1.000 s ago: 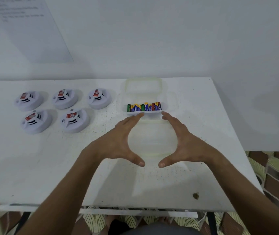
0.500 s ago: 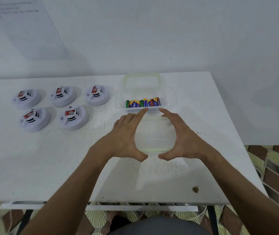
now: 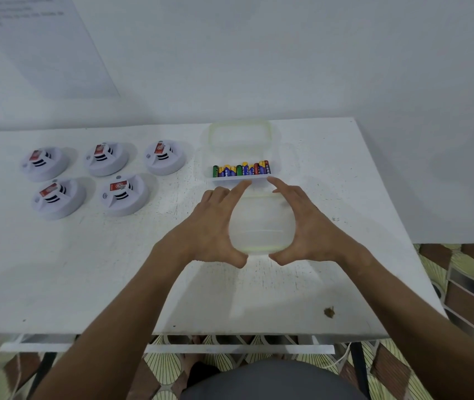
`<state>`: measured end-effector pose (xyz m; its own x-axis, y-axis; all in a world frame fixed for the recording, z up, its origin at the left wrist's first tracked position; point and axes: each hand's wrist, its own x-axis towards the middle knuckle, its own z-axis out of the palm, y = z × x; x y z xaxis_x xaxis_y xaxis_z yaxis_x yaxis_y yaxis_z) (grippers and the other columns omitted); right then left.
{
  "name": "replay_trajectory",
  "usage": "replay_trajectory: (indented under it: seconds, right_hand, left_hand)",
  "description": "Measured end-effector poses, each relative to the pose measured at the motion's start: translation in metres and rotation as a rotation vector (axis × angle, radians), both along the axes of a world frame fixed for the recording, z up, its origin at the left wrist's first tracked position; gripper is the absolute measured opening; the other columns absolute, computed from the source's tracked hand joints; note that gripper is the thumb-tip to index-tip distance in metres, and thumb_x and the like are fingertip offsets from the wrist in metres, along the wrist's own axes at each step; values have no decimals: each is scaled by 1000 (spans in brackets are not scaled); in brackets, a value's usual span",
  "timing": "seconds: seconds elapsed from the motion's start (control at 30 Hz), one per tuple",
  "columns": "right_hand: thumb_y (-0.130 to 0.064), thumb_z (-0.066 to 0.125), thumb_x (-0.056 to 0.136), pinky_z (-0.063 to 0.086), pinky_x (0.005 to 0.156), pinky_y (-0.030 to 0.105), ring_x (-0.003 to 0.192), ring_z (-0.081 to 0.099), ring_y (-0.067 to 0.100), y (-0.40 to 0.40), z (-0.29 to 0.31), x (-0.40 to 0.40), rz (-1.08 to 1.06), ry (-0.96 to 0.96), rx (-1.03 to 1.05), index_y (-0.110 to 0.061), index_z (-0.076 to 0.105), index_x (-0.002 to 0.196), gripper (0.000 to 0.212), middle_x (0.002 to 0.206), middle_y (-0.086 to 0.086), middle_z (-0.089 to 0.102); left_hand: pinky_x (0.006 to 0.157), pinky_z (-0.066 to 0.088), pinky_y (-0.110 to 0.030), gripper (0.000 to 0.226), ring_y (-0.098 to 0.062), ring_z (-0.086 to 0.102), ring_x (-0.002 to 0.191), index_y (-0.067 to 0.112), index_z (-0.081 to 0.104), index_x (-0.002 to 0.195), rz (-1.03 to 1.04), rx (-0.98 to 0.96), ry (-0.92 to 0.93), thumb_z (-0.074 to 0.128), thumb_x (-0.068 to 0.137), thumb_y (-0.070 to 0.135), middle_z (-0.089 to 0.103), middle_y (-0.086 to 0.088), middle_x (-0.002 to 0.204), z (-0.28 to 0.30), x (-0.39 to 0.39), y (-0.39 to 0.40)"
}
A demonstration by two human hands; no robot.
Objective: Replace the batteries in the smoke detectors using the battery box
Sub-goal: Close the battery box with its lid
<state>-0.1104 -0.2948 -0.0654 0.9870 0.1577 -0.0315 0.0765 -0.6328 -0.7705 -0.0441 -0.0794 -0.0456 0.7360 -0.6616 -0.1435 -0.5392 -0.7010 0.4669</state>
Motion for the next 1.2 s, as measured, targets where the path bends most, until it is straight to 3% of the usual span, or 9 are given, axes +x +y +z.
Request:
replay_trajectory:
  seconds: [0.13, 0.27, 0.33, 0.53, 0.67, 0.87, 0.97, 1.1, 1.2]
  right_hand:
    - [-24, 92, 53, 44, 104, 36, 127, 34, 14, -2, -2, 1, 7, 6, 44, -42, 9, 152, 131, 137, -11, 29]
    - [-21, 99, 51, 32, 96, 4, 131, 26, -7, -3, -8, -3, -32, -12, 145, -40, 4, 154, 142, 147, -16, 19]
    - [-19, 99, 51, 30, 94, 0, 131, 21, -17, -2, -9, -5, -48, -21, 190, -42, 4, 153, 141, 147, -21, 20]
    - [-17, 100, 49, 39, 99, 15, 135, 26, -12, 2, -16, -10, -125, 3, 313, -52, 8, 148, 140, 148, -28, 20]
    - [-16, 99, 51, 40, 87, -1, 128, 25, -25, 2, -18, -12, -132, 37, 342, -46, 8, 152, 139, 154, -21, 19]
    - [-21, 97, 54, 40, 88, -2, 128, 25, -24, -2, -16, -7, -99, 66, 311, -40, 16, 152, 129, 155, -19, 21]
    - [-45, 92, 58, 31, 101, 5, 130, 21, -25, -5, -8, -5, -71, 85, 243, -43, 23, 150, 115, 156, -20, 20]
    - [-65, 70, 74, 22, 118, 26, 143, 22, -8, -16, 11, 9, -173, 19, 180, -43, 29, 150, 90, 156, -31, 21]
    - [-53, 71, 78, 24, 113, 22, 137, 28, -5, -20, 35, 46, -236, -67, 99, -37, 35, 150, 81, 151, -26, 31]
  left_hand:
    - [101, 36, -37, 127, -14, 27, 118, 40, 0, 148, 7, -34, 6, 83, 52, 48, 32, 5, 133, -1, -1, 1]
    - [111, 27, -38, 133, -12, 17, 137, 46, -3, 148, 101, -167, 41, 85, 48, 59, 19, 11, 150, -8, -8, 8]
    - [111, 28, -36, 136, -8, 15, 140, 46, -3, 149, 180, -270, 82, 89, 48, 55, 13, 16, 152, -12, -14, 11]
    - [106, 26, -24, 133, 6, 18, 132, 45, 1, 150, 220, -397, 168, 93, 54, 37, 13, 25, 145, -12, -23, 12]
    - [114, 30, -37, 128, 1, 20, 140, 52, 9, 147, 244, -530, 289, 92, 50, 43, 16, 25, 150, -15, -24, 16]
    - [112, 37, -45, 103, -3, 31, 138, 54, 24, 142, 401, -681, 337, 83, 58, 53, 29, 29, 146, -24, -27, 13]
    - [111, 36, -33, 78, 0, 37, 131, 43, 37, 140, 423, -587, 273, 74, 73, 58, 36, 23, 143, -20, -19, 11]
    - [96, 24, 1, 51, 24, 34, 118, 31, 52, 132, 434, -533, 24, 64, 85, 48, 44, 21, 133, -2, 6, 10]
    - [101, 26, -12, 46, 7, 39, 127, 27, 53, 132, 443, -502, -61, 61, 90, 44, 46, 18, 133, 22, 49, 3]
